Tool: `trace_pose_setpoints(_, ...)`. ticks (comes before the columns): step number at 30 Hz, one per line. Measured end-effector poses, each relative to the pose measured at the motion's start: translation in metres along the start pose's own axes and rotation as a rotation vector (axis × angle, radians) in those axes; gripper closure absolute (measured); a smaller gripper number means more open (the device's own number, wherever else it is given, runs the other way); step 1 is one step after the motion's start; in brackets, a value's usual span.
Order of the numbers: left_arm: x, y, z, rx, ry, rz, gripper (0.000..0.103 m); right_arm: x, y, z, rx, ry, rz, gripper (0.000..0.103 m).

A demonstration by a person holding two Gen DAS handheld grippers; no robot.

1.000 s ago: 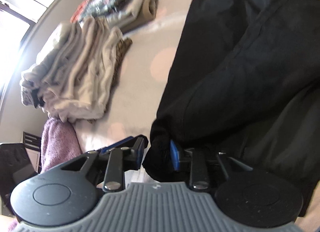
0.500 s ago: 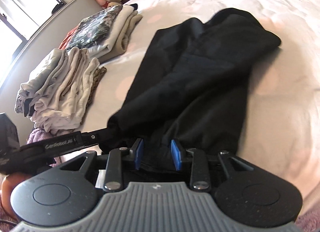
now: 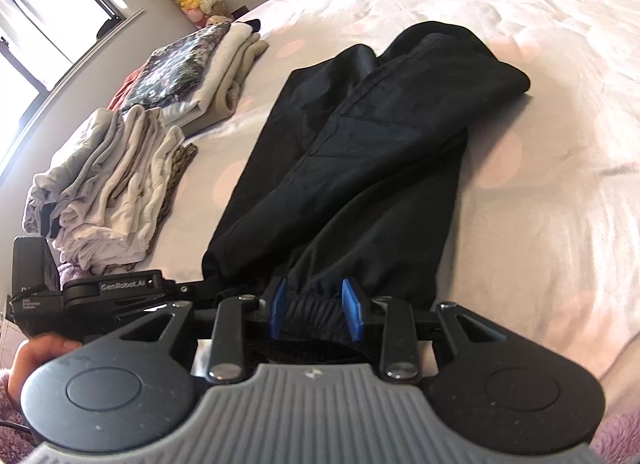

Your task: Fold clothes

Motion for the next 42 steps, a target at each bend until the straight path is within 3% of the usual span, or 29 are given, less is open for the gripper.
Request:
trace_pose_setpoints(4,0.001,0.005,0.006,0.023,0.008,0.0,0.074,-0.014,0.001,0.014,0.049,-0.005,0.028,0.068)
trace_pose_setpoints(13,0.001,0.009,0.01,0.019,0.038,-0.004,0.078,-0.082,0.003,0.083,0.188,0.044,0.107,0.062)
trace_pose_setpoints(17,0.001,0.012,0.01,0.017,0.053,-0.013,0.079,-0.115,0.012,0.114,0.198,0.132,0.132,0.054)
trace_pose_setpoints(22,0.001,0.015,0.01,0.021,0.059,-0.026,0.079,-0.146,0.032,0.148,0.202,0.261,0.157,0.054)
trace_pose_setpoints(27,0.001,0.017,0.01,0.017,0.061,-0.035,0.079,-0.15,0.058,0.173,0.209,0.368,0.131,0.055)
trace_pose_setpoints(32,0.001,0.018,0.012,0.005,0.079,-0.036,0.079,-0.148,0.073,0.176,0.217,0.391,0.129,0.058)
trace_pose_setpoints(37,0.001,0.019,0.013,-0.001,0.087,-0.033,0.079,-0.17,0.082,0.136,0.113,0.316,0.126,0.058)
trace_pose_setpoints(42,0.001,0.018,0.012,0.003,0.083,-0.034,0.079,-0.195,0.11,0.114,0.127,0.241,0.116,0.057)
Point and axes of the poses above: each gripper's, at about its wrist camera, not at the fingertips, and y roughly the way its jaws point, z to its right, x to its underside, the point moved 9 cm from there along y, roughly the way its jaws point, and after that the axes turned 13 degrees about z, right-handed, at the moved point
